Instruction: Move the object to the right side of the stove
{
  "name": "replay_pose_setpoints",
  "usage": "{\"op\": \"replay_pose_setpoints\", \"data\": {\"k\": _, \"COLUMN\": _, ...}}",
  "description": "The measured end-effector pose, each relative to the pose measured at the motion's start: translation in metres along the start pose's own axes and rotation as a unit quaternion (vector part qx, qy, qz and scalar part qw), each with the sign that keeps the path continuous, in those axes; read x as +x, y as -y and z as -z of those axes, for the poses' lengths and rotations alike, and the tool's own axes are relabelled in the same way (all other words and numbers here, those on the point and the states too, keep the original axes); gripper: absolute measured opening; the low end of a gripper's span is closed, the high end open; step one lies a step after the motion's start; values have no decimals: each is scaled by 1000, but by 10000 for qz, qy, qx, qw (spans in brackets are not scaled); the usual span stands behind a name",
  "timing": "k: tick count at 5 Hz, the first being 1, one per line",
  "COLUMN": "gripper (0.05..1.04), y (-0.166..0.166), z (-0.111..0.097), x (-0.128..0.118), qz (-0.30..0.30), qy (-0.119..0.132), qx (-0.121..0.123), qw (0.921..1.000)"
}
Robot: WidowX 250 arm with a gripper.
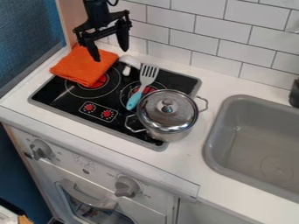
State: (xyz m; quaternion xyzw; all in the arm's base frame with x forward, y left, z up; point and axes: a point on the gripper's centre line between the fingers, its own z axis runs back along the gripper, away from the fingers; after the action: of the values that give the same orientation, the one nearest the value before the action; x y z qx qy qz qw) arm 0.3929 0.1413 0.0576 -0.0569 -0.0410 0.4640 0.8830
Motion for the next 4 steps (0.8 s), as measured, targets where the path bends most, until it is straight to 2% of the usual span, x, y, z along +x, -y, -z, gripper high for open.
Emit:
{"op": "replay_pose_setpoints", "data": {"k": 2, "gripper": 999, "y": 12, "z": 19, "x": 13, "qz": -402, "qy": -52, "qx": -15, "qw": 9992}}
{"op": "replay_pose_setpoints", "data": {"k": 4, "gripper": 999, "y": 35, "z": 41, "x": 8, "qz": -229, "qy": -255, "qx": 82, "qw": 9994}}
